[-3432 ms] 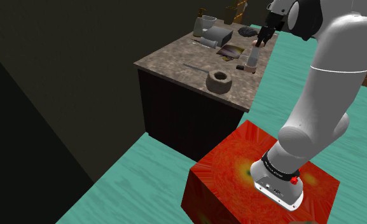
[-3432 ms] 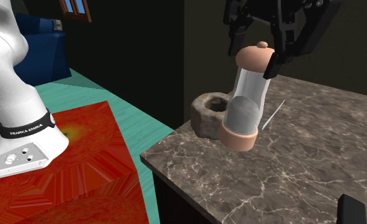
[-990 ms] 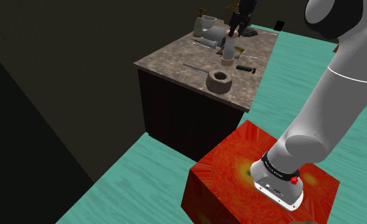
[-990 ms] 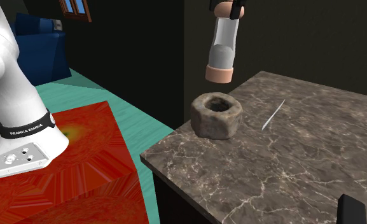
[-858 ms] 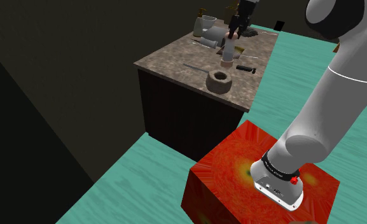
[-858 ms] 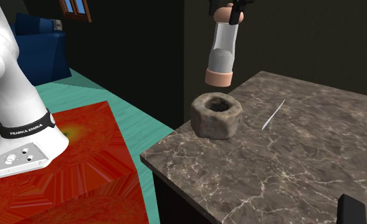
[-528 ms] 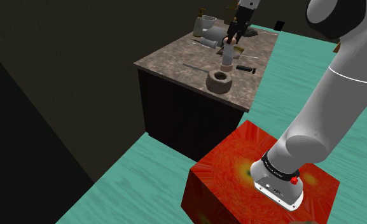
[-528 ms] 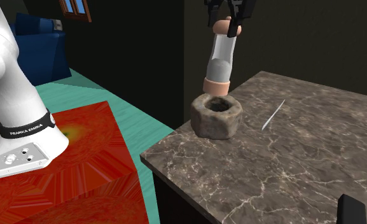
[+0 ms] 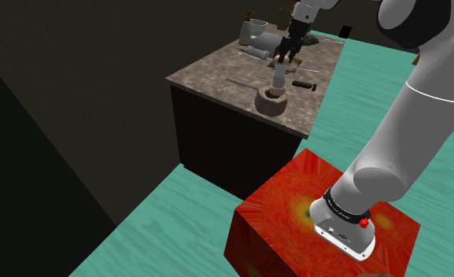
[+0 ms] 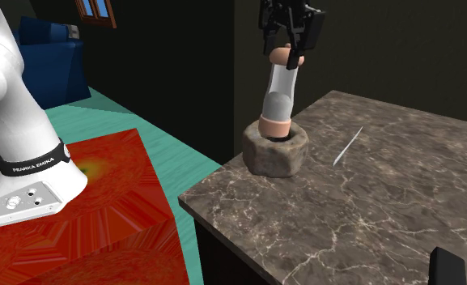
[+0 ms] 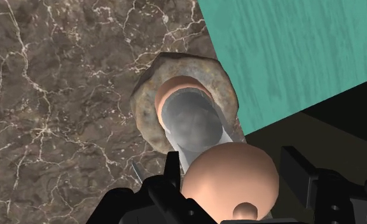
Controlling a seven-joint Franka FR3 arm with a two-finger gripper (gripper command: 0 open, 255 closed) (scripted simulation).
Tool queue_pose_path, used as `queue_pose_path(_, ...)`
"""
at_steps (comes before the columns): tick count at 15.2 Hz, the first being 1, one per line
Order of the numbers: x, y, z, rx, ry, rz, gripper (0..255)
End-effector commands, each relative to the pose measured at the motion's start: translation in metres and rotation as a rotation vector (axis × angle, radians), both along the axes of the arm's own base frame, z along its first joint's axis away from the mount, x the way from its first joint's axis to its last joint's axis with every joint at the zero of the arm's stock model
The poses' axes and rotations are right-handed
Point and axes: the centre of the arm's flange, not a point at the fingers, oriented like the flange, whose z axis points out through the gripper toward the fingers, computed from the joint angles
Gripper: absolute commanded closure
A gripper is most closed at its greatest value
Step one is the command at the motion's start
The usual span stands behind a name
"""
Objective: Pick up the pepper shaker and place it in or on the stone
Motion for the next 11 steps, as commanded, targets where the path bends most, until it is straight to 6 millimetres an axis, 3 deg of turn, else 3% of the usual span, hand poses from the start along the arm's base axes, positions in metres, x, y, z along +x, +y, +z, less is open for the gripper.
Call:
queue_pose_path(1, -0.0003, -0.0003, -0.0026, 0.000, -0.001, 0.000, 255)
queue_pose_path(7, -0.0003, -0.0003, -0.0026, 0.000, -0.001, 0.000, 255)
queue_pose_path(8, -0.0003, -0.0003, -0.0026, 0.000, -0.001, 0.000, 0)
queue_pose_path(11, -0.0003, -0.0004, -0.0026, 0.000, -0.001, 0.000, 0)
